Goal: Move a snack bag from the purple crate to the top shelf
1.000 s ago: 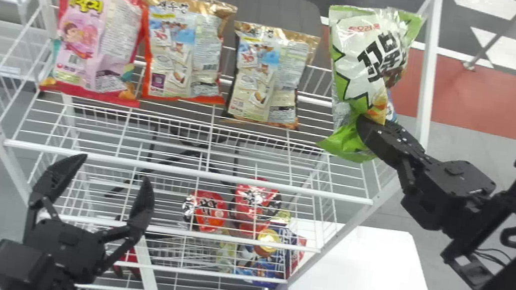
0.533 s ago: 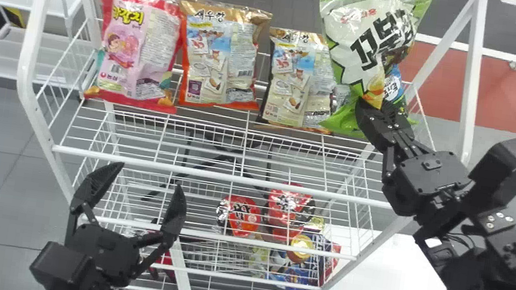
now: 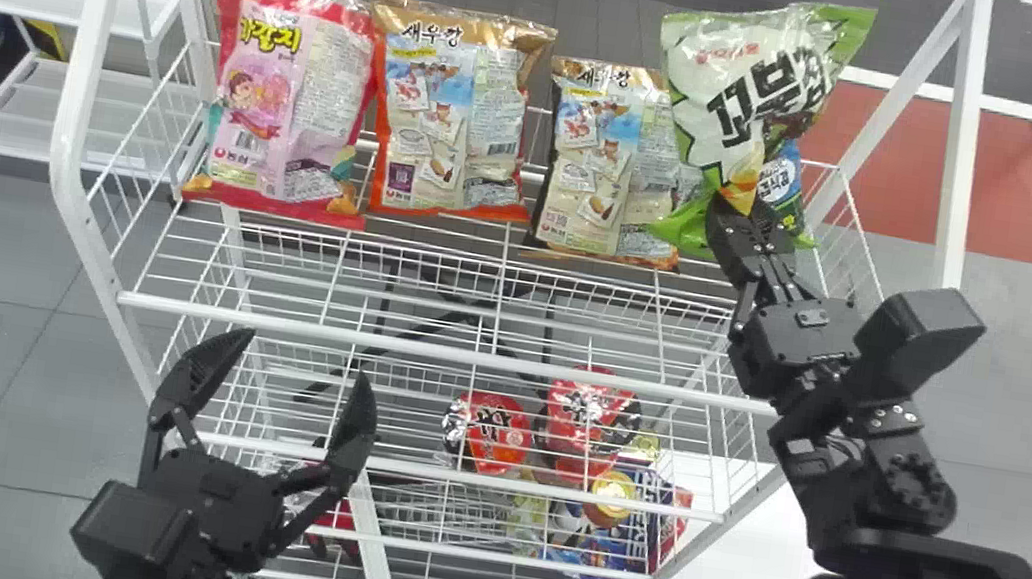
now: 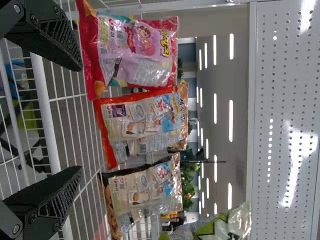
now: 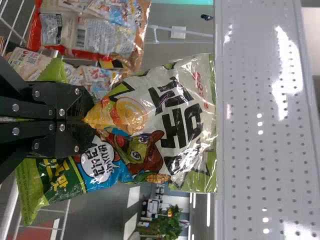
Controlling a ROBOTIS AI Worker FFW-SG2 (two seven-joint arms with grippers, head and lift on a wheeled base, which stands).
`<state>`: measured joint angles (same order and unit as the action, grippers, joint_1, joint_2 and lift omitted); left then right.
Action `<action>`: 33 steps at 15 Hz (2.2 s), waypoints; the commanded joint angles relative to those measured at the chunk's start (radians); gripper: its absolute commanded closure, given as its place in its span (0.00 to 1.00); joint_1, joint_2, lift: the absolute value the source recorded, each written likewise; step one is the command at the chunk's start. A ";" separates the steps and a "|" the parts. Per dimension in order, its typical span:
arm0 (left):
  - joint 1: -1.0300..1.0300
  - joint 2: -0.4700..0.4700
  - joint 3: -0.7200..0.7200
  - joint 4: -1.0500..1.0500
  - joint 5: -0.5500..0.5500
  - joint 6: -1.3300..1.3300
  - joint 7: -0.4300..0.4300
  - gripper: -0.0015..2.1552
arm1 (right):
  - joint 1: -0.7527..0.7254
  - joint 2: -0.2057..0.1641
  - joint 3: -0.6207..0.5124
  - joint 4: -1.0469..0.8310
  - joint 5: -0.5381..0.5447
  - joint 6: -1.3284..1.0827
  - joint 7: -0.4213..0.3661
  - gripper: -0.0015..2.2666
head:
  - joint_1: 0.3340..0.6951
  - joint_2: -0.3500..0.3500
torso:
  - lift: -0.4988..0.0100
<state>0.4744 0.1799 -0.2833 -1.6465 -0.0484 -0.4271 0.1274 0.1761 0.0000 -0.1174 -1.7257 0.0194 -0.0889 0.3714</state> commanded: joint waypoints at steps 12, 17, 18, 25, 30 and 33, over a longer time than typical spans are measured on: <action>-0.008 0.018 -0.004 0.025 0.015 -0.028 -0.008 0.06 | -0.158 0.001 0.021 0.388 0.040 -0.311 -0.244 0.67 | 1.00 0.31 | 0.98; 0.004 0.023 -0.007 0.024 0.015 -0.052 -0.006 0.06 | -0.214 0.001 0.012 0.495 0.037 -0.329 -0.264 0.67 | 1.00 0.29 | 0.98; 0.006 0.024 -0.007 0.024 0.015 -0.058 -0.005 0.06 | -0.219 0.001 0.012 0.505 0.034 -0.329 -0.264 0.67 | 1.00 0.29 | 0.98; 0.007 0.024 -0.010 0.025 0.013 -0.058 -0.006 0.06 | -0.254 0.001 0.010 0.574 0.040 -0.354 -0.339 0.67 | 1.00 0.27 | 0.98; -0.002 0.023 -0.010 0.039 0.015 -0.058 -0.006 0.06 | -0.296 0.001 0.012 0.626 0.043 -0.351 -0.359 0.67 | 1.00 0.26 | 0.98; -0.006 0.021 -0.010 0.050 0.015 -0.061 -0.006 0.06 | -0.320 0.001 0.013 0.672 0.050 -0.344 -0.373 0.67 | 1.00 0.26 | 0.98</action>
<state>0.4707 0.2019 -0.2930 -1.6018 -0.0338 -0.4873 0.1211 -0.1333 0.0000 -0.1046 -1.0743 0.0655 -0.4365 -0.0007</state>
